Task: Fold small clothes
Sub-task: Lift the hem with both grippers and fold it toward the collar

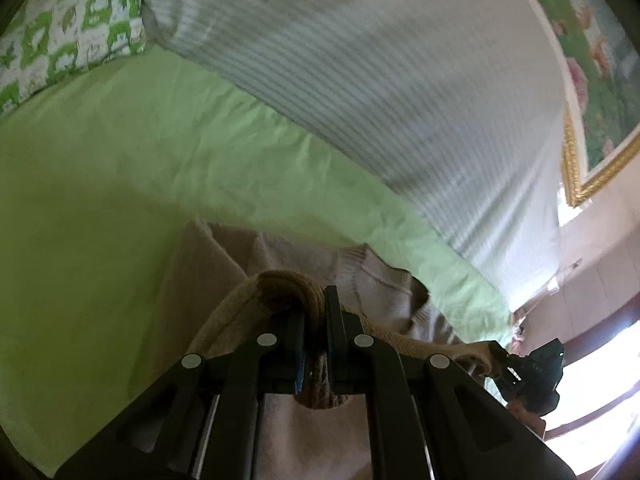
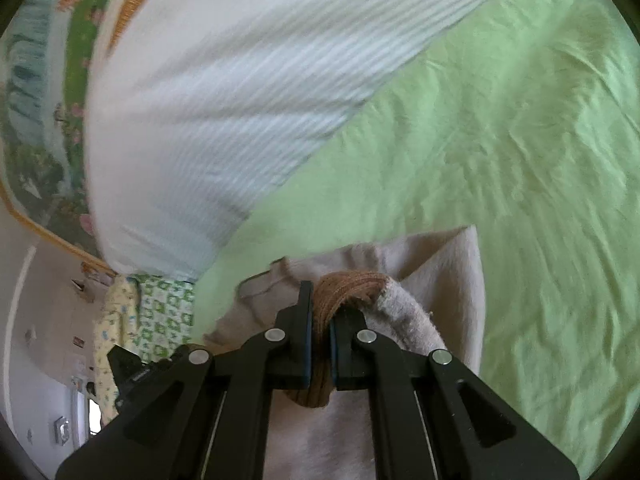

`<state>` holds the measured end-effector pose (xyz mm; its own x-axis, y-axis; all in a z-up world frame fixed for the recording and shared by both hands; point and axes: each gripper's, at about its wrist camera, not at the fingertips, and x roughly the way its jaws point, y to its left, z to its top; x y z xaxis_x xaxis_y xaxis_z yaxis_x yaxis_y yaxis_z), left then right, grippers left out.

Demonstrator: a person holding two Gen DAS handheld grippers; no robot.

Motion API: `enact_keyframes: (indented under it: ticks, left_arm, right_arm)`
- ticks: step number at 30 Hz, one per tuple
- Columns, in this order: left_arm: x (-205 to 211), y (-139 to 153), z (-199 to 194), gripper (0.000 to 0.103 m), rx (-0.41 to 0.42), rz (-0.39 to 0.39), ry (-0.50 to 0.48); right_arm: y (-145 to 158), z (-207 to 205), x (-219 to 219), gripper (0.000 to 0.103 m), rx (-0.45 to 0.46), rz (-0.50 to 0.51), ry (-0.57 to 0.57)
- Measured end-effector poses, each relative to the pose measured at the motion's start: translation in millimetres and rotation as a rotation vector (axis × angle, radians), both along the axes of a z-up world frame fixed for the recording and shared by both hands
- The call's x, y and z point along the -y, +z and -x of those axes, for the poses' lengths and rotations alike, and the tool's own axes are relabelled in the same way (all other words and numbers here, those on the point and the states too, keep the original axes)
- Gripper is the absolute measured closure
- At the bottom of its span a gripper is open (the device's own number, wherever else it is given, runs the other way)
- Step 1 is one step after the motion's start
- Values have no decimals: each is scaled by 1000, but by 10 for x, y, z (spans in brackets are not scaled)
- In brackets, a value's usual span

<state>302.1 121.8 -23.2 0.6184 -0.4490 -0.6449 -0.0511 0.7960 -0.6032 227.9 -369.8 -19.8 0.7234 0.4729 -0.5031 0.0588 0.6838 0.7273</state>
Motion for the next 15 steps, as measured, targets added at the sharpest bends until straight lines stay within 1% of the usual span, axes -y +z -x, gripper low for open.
enact_keyframes:
  ticks: [6,10,11,13,15]
  left_arm:
    - [76,-315,-255,96,-57,-47,18]
    - [85,-445,-301,94,-78,-67,21]
    - [84,-465,-315,92,-87,-75,24]
    - [77,-471,-320,91,-91,-64,27]
    - [74,-425,-311,85,-90,-62,29]
  right_arm:
    - [-247,-267,-1,96,-83,52,6]
    - [-363,-346,-10,95,-115,81,-1]
    - [-399,-354,2,94,-123,62,-4]
    - [-417,-363,29,93,-129,32,-15]
    - [-414,-359,57,89,-134,8,-22]
